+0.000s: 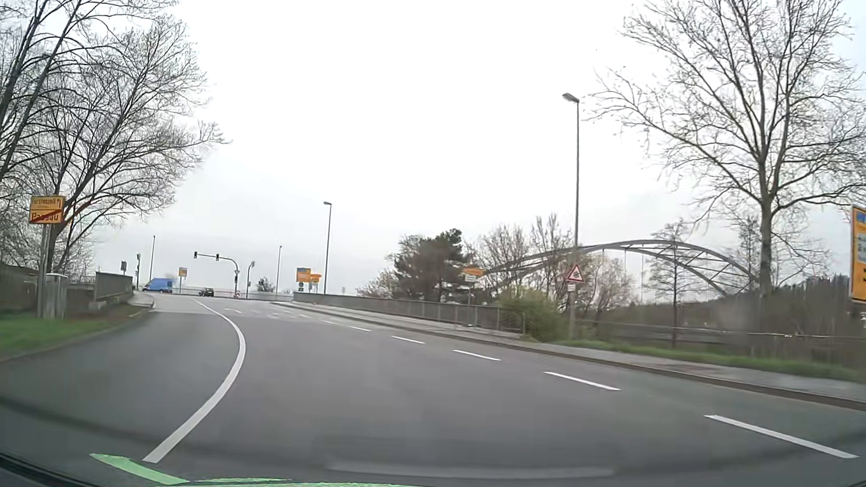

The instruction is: Follow the waypoints while adhering to traffic rules and regulations

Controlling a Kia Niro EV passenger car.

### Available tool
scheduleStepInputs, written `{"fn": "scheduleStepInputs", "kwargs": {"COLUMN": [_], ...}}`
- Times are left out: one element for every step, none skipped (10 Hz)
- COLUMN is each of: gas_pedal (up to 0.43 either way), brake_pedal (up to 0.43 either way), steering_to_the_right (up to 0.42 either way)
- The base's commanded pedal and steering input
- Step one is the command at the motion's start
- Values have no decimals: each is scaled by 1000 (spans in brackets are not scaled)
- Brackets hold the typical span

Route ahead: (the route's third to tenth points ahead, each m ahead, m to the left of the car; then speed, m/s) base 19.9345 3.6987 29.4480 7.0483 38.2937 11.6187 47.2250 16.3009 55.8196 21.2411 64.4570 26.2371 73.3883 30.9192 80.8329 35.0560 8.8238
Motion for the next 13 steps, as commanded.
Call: {"fn": "scheduleStepInputs", "kwargs": {"gas_pedal": [157,169,169,169,169,169,177,177,177,177,177,177,177], "brake_pedal": [0,0,0,0,0,0,0,0,0,0,0,0,0], "steering_to_the_right": [-98,-98,-98,-97,-97,-97,-96,-94,-94,-92,-87,-87,-86]}}
